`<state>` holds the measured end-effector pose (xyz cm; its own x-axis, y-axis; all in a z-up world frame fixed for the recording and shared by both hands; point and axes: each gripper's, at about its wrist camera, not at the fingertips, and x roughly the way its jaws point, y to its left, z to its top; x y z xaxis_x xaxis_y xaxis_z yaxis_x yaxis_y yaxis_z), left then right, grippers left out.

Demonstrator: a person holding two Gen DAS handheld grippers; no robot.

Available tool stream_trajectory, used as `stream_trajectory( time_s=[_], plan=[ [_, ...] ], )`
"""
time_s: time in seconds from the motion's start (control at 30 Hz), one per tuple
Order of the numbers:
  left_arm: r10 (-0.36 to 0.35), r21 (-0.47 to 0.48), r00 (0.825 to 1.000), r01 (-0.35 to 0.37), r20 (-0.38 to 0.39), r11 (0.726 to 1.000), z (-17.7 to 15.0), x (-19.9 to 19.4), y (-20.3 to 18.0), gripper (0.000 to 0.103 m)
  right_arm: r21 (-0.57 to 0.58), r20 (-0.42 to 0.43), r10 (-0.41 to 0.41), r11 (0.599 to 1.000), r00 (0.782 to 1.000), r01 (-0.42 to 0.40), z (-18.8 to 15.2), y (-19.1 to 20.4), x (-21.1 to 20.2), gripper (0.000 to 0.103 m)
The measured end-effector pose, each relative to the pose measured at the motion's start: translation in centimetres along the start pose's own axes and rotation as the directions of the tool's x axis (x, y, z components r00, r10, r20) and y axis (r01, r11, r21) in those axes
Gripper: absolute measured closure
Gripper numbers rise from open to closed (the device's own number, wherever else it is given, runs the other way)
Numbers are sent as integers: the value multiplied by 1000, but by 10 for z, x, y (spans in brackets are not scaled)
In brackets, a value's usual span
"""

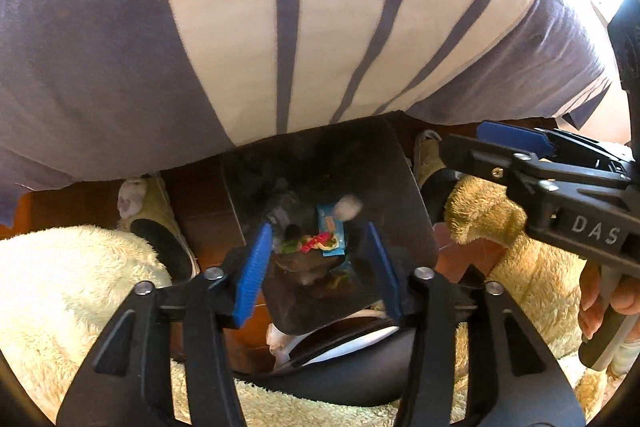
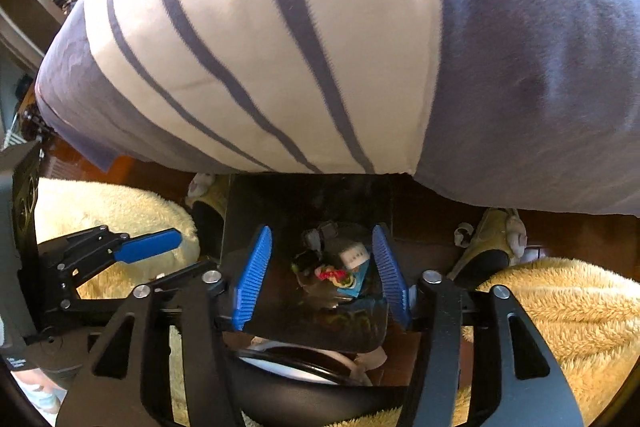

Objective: Collect trash
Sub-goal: 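Open both tools over the bin and lift back toward the bed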

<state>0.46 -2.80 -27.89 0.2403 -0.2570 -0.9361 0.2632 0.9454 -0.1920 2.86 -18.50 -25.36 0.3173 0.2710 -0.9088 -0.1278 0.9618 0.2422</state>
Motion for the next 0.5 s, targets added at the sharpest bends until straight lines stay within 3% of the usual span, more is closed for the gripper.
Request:
stream_trajectory(
  time_s=[0.17,0.3,0.5],
  plan=[
    [46,14,998,-47,36,999,4,-13,-1,30,20,37,-27,999,999,26,4,-3,-12,18],
    [76,26,993,-79,90,997,11,-33,-1,18,24,101,-37,999,994,35,12,-3,-36,13],
    [90,23,976,-96,198,995,31,-78,-1,15,35,230,-55,998,972,48,31,-8,-85,9]
  ],
)
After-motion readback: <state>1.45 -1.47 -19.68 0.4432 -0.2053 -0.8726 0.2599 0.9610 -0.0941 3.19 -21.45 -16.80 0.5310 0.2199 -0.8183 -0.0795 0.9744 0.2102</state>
